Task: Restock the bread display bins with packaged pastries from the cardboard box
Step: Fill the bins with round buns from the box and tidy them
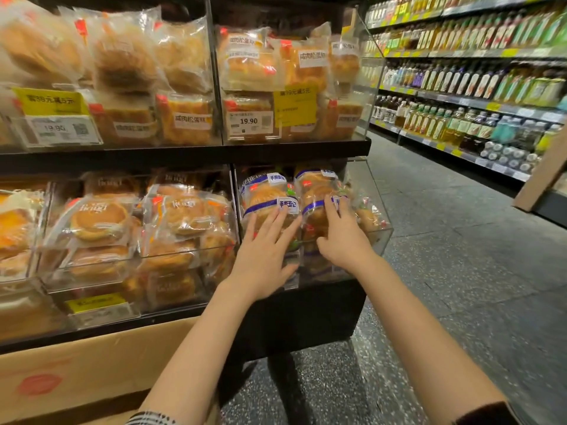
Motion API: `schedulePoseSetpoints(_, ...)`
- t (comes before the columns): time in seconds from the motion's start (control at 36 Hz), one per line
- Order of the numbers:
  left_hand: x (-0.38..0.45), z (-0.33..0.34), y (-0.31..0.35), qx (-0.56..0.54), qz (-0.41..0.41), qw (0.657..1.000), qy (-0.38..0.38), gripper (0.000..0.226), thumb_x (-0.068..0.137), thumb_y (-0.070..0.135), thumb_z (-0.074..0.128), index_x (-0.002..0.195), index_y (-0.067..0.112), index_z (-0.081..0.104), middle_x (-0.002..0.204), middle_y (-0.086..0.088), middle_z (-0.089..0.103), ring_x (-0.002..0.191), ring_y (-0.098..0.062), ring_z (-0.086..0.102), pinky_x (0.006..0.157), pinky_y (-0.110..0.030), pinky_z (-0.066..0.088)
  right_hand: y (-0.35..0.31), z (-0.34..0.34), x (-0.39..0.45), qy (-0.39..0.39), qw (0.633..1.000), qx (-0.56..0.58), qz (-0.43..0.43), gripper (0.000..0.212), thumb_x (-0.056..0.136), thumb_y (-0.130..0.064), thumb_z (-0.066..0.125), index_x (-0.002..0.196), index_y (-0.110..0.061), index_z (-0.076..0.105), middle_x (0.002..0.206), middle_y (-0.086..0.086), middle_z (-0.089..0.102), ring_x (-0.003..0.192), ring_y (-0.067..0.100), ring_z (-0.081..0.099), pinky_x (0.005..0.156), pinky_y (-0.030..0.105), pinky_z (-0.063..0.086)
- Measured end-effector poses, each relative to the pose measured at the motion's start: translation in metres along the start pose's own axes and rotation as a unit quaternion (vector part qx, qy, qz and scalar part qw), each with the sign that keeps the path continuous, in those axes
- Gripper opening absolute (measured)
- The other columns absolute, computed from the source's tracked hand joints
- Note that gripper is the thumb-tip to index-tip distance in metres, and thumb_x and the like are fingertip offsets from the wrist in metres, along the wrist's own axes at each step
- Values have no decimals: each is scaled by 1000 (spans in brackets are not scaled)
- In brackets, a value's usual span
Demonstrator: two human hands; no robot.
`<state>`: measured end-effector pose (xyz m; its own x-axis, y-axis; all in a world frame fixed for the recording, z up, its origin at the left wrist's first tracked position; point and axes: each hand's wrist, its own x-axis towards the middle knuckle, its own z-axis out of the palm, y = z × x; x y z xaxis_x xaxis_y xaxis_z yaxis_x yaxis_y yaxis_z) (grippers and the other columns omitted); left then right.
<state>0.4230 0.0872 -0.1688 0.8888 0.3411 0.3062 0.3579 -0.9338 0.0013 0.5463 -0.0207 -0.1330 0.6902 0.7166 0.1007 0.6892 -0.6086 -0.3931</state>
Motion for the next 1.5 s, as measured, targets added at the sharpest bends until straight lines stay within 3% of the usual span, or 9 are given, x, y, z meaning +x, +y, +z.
schedulePoseSetpoints(0.17, -8, -18, -8, -89, 1, 994, 61, 74, 94, 42, 51, 153, 28, 9, 161, 6, -5, 140, -4, -22, 111, -30, -22, -20, -7, -7, 75, 994, -82, 9, 78, 92, -27, 56, 153, -14, 10, 160, 15, -5, 148, 29, -9, 118, 47, 14)
schedulePoseSetpoints(0.44, -54, -57, -69, -167, -158, 943, 241, 53, 91, 21, 62, 141, 14, 44, 151, -6, 36, 145, -20, 22, 120, -38, 6, -90, -1, -36, 154, 965, 81, -195, 46, 92, -9, 54, 137, -12, 45, 140, 4, 45, 132, 17, 36, 112, 29, 29)
schedulePoseSetpoints(0.67, -106, -68, -139, -99, -304, 920, 225, 51, 94, 24, 55, 141, 11, 41, 152, -10, 33, 144, -26, 22, 118, -48, 16, -148, 40, -43, 47, 952, 67, -295, 57, 96, -14, 50, 149, -22, 30, 157, 0, 20, 144, 15, 18, 112, 27, 26)
schedulePoseSetpoints(0.75, -119, -68, -158, -76, -348, 912, 201, 55, 99, 29, 48, 148, 12, 31, 157, -6, 24, 147, -23, 14, 120, -44, 8, -162, 56, -36, 33, 956, 46, -287, 58, 98, -21, 48, 151, -21, 23, 160, 2, 12, 147, 19, 8, 117, 32, 17)
schedulePoseSetpoints(0.83, -126, -65, -170, -64, -342, 920, 179, 59, 100, 31, 44, 152, 15, 21, 160, -3, 17, 148, -21, 6, 121, -42, 1, -173, 71, -23, 37, 963, 8, -268, 59, 101, -30, 42, 153, -27, 14, 162, 4, 2, 148, 21, -7, 120, 39, 2)
schedulePoseSetpoints(0.94, -126, -61, -180, -53, -319, 934, 151, 59, 101, 30, 39, 153, 18, 14, 161, -2, 12, 149, -21, 1, 121, -45, 4, -183, 87, -13, 26, 967, -16, -252, 55, 103, -34, 34, 153, -32, 12, 162, 5, -3, 148, 24, -12, 121, 48, 3)
schedulePoseSetpoints(1.28, -125, -16, -185, -1, -308, 939, 154, 61, 96, 49, 7, 153, 28, 13, 161, -4, 7, 149, -20, 0, 118, -41, -3, -209, 137, -6, 113, 972, -36, -205, 51, 101, -47, 18, 150, -38, 22, 159, 13, 18, 148, 30, 10, 114, 56, 20)
schedulePoseSetpoints(1.36, -121, -12, -187, -7, -316, 935, 159, 65, 93, 51, 1, 153, 28, 12, 161, -3, 7, 149, -20, -1, 118, -40, -3, -209, 142, -1, 113, 972, -35, -203, 55, 98, -51, 8, 151, -40, 17, 161, 11, 11, 149, 28, 4, 115, 53, 12)
schedulePoseSetpoints(1.5, -120, -19, -187, -71, -315, 935, 148, 60, 93, 53, 0, 150, 33, -1, 161, 3, -10, 146, -14, -17, 117, -37, -14, -209, 138, -2, 89, 971, -58, -212, 58, 99, -56, 18, 152, -39, 2, 161, 11, -8, 148, 27, -12, 117, 48, -2)
